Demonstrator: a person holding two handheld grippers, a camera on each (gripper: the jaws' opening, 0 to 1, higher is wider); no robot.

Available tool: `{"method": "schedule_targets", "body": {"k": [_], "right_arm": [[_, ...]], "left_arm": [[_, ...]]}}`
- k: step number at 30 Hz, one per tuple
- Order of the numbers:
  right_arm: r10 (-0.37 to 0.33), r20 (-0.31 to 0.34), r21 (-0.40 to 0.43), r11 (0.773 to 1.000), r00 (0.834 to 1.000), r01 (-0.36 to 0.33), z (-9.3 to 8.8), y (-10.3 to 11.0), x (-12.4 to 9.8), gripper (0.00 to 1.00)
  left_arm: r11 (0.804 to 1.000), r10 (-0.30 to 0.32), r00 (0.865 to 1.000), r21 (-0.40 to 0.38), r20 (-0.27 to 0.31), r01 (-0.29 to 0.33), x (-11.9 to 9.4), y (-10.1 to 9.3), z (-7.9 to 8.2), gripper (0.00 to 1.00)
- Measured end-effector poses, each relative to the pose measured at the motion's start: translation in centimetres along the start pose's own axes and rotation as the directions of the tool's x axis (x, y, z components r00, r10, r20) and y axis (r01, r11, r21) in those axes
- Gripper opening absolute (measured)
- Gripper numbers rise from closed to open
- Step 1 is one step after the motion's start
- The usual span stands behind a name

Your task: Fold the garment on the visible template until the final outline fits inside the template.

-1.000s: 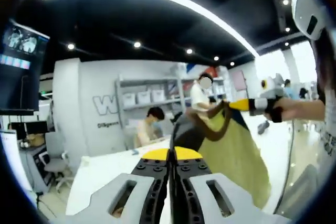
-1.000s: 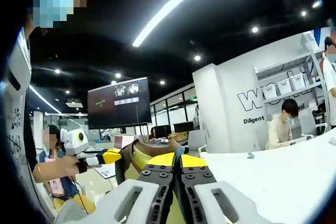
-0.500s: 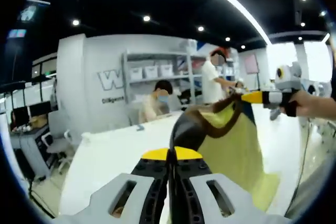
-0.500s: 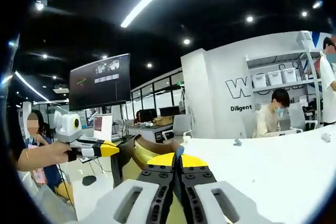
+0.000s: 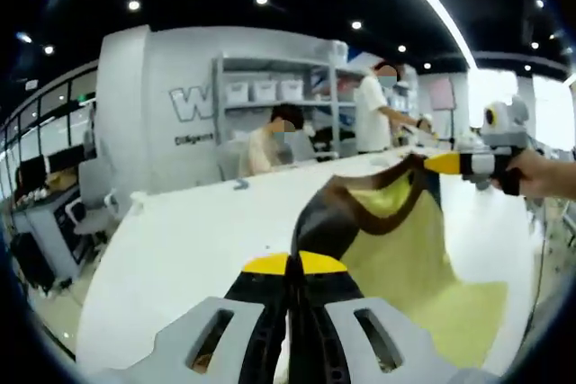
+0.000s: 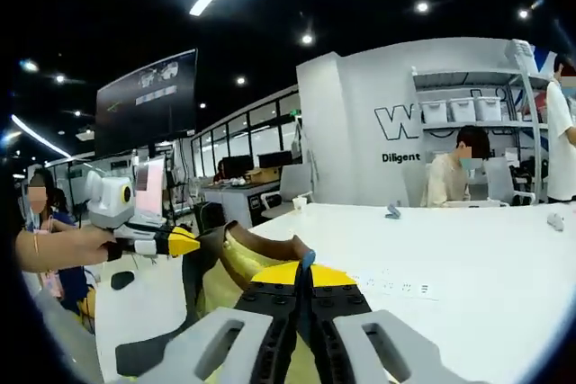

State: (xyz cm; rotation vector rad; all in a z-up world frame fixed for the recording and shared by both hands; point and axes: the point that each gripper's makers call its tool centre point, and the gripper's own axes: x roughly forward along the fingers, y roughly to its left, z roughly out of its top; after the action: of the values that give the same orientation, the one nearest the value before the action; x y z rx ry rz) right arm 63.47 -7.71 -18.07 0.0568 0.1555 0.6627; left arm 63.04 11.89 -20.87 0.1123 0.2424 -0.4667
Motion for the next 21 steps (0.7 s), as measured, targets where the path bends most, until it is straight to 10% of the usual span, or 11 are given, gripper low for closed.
{"method": "schedule_targets", "body": {"k": [21], "right_arm": [[-0.038, -0.128, 0.028, 0.999, 0.991, 0.042, -5.6, -2.8, 3.8, 0.0]], "left_arm": [[1.0, -0.022, 0.996, -0.009, -0.089, 0.022, 4.0, 0.7, -4.2, 0.01]]}}
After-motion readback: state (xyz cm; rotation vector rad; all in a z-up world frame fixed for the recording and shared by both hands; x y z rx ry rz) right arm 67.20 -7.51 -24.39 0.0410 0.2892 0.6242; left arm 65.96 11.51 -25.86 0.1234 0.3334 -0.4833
